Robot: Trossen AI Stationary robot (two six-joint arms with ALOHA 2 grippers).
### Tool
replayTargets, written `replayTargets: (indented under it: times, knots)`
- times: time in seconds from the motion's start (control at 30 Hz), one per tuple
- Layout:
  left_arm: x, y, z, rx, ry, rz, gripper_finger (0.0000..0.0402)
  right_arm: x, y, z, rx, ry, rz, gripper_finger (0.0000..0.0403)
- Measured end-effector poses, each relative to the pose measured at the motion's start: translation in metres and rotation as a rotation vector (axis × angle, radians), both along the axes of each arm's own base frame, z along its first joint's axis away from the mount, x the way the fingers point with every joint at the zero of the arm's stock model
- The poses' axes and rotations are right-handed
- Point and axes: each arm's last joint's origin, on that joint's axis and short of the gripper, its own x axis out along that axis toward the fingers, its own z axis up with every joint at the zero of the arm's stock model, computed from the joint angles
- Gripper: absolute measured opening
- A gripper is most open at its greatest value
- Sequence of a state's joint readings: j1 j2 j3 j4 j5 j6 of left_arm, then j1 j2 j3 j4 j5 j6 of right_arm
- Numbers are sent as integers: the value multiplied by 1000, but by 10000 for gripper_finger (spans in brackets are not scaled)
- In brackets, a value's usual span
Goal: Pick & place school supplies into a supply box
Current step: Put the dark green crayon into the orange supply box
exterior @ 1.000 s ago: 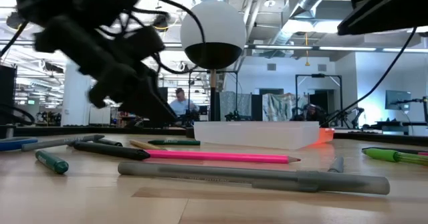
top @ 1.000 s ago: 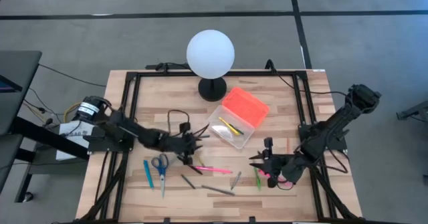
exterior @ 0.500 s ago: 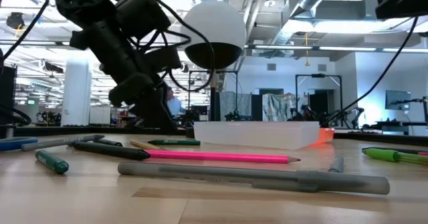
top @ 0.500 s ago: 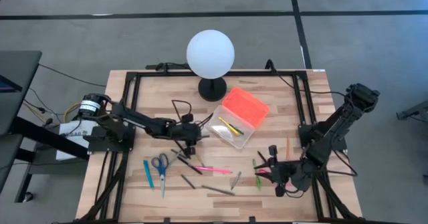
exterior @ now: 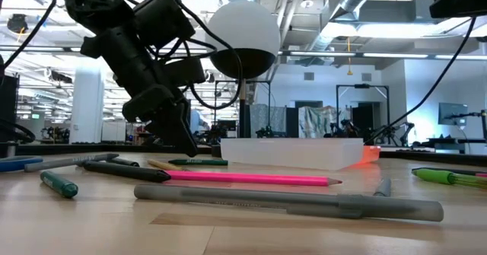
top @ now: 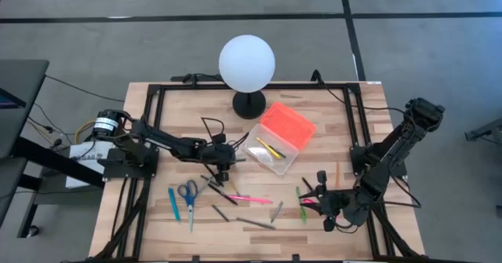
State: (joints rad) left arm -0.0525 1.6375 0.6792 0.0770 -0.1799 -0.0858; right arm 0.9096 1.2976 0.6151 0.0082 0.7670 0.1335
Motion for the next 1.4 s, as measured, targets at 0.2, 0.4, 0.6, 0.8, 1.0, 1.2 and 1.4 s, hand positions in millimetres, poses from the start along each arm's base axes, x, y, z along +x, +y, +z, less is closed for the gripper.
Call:
replayTargets:
  times: [0.2, 0.4, 0.6, 0.8, 1.0, 1.2, 1.4]
  knots:
    - [0, 0, 0, 7, -2, 6, 121, 0, 0, 0, 21, 0, -11, 92]
    - [0, 2, 0, 14, -3, 12, 121, 0, 0, 0, 30, 0, -16, 92]
    - [0, 2, 0, 12, -4, 12, 121, 0, 0, 0, 38, 1, -20, 92]
    - [-1, 2, -4, 7, -5, 13, 121, -1, 1, 0, 39, 1, -13, 92]
    - [4, 2, -13, -1, -11, 7, 121, -6, 5, 0, 53, 0, 3, 92]
    - [5, 5, -23, -36, 18, 17, 121, -12, 10, 0, 53, -10, 14, 92]
    - [2, 5, -24, -65, 52, 53, 121, -14, 12, 0, 59, -11, 21, 92]
